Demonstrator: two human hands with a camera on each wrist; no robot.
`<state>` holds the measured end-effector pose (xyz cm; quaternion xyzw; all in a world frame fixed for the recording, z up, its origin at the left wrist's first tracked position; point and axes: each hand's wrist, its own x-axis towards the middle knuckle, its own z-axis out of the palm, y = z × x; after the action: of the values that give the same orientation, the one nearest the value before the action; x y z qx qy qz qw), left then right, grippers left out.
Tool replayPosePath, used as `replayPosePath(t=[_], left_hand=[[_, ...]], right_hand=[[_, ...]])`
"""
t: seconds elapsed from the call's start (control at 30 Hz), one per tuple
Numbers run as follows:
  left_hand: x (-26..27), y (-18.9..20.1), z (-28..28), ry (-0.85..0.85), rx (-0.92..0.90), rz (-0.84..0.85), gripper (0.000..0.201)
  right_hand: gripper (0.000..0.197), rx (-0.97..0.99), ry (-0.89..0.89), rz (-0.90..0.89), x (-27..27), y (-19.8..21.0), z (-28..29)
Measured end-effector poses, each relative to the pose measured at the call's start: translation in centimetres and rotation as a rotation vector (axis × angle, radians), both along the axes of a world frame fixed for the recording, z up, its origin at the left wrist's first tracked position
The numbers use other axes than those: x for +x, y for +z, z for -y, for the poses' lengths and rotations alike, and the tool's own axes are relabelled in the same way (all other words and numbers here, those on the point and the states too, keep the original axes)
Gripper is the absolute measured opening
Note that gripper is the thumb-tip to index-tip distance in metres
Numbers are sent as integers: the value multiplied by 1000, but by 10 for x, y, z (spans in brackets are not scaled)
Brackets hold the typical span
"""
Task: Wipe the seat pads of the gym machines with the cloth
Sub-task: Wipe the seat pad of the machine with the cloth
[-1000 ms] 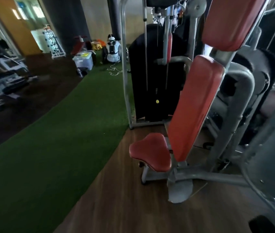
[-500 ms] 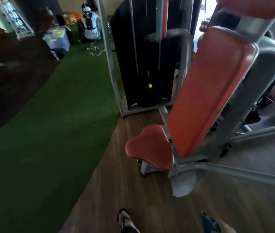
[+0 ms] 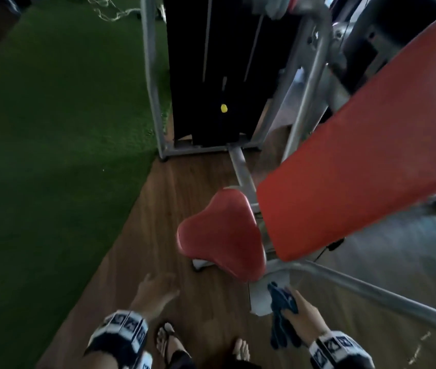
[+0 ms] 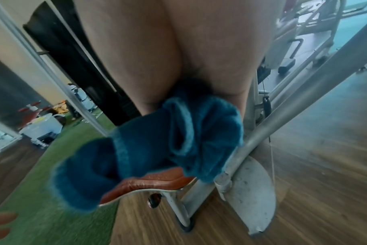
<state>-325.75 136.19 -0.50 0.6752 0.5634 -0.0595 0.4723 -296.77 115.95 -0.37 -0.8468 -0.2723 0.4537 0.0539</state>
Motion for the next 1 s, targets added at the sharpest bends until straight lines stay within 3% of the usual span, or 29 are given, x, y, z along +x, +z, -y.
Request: replayPosePath(t=[0.07,0.13,0.2,0.33,0.43,0.53,0.83,1.0], left_hand=[[20,-14,-24,-129,-32,-159,61],[44,-43,-52,-83,-61,-220,90],[65,-83,-69,-103,-11,-317,103],[93,-144,-78,-7,-28,-217,141],[114,-168,-76,46,-18,-236,159],[130,-186,-71,159,55,-260,164],[131,-192,-71,129,123,-317,168],[132,-191,-75,90,65,-304,153]], right_hand=[[54,74,-85,45,6,-28,-28],[59,131,-133,137,13,-63,-54],[63,161,-159,213,18,-100,-76],[74,46,-56,250,4,-170,-100],[74,-13,10,408,-12,-193,-100],[72,143,13,525,-15,-208,-94],[61,127,147,579,16,-210,-126],[56,94,179,599,36,-208,-155]])
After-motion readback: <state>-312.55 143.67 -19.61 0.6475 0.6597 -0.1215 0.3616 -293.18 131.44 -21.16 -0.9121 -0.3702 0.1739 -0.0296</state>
